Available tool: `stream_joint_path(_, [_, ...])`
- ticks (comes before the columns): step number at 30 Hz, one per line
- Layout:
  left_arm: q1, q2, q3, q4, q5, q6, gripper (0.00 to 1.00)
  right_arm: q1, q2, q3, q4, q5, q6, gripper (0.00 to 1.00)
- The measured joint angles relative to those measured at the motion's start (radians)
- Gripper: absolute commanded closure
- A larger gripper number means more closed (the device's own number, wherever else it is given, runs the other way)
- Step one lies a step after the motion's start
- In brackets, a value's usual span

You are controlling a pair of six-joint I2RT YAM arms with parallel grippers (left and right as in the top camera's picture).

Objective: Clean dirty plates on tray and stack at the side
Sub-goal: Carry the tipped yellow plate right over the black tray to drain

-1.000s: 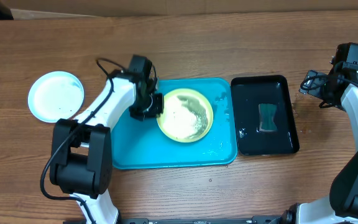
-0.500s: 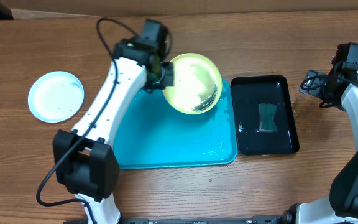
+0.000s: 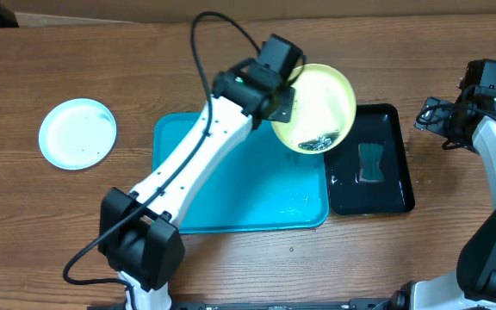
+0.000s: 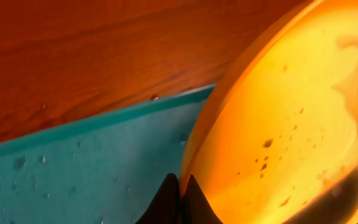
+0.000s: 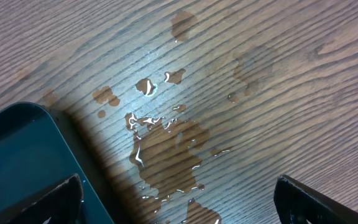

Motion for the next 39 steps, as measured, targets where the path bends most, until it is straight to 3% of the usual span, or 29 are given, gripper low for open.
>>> stream_joint_path(24, [-0.336, 0.0, 0.001, 0.091, -0.596, 0.021, 0.96, 0.0, 0.0, 0.0, 0.0, 0.0, 0.001, 0.0])
stream_joint_path(39, [-0.445, 0.0, 0.003, 0.217, -0.85, 0.219, 0.96, 0.0, 0.0, 0.0, 0.0, 0.0, 0.0, 0.0])
